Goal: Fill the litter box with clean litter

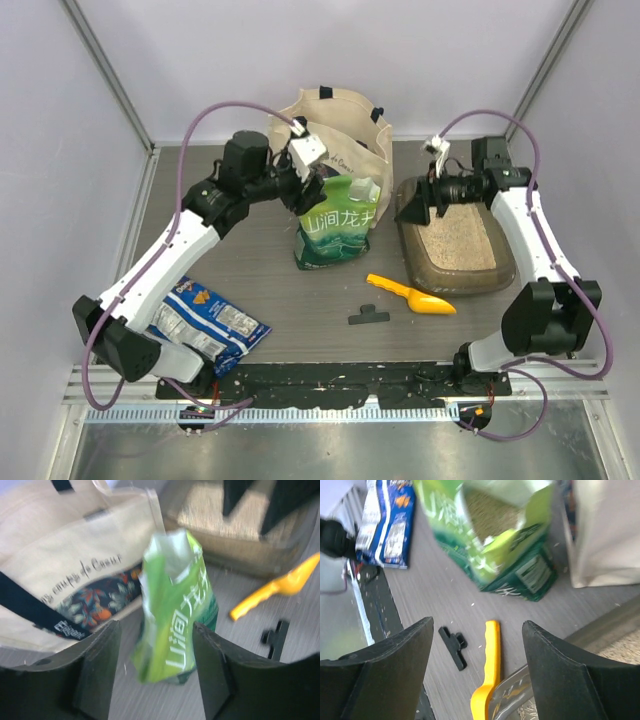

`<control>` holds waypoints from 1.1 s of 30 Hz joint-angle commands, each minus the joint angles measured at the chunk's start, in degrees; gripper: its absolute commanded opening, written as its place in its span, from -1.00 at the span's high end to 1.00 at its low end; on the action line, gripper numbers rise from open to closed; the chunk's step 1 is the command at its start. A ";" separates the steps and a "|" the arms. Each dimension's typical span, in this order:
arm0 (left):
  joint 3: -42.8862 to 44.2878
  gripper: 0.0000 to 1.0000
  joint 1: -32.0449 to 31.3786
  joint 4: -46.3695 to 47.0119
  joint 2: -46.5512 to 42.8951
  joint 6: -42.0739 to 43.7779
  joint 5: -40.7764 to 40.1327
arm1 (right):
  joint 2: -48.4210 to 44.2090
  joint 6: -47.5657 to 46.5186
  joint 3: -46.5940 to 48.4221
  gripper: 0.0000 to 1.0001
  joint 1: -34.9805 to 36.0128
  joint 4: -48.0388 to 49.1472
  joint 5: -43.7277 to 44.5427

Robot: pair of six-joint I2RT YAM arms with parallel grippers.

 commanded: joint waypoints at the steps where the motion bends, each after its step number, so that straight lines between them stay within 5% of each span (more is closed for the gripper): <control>1: 12.61 -0.33 2.53 4.97 2.69 -9.50 -0.13 | -5.37 -17.44 -7.95 -0.54 0.78 3.01 -5.49; 5: 20.79 -0.31 9.20 3.23 8.66 -12.25 -0.76 | -6.42 -17.02 -9.28 -0.54 2.98 6.87 -4.78; 10: 20.19 -0.01 17.02 6.30 15.96 -12.07 1.62 | -8.45 -6.31 -16.31 -0.52 3.59 24.09 -3.98; 20: 14.65 0.41 17.13 9.20 22.47 -13.30 14.53 | -2.13 8.12 -16.06 -0.36 6.49 43.53 -6.62; 33: 14.38 0.43 13.26 13.60 27.74 -12.34 16.47 | 3.32 5.14 -9.99 -0.25 9.92 37.48 -7.50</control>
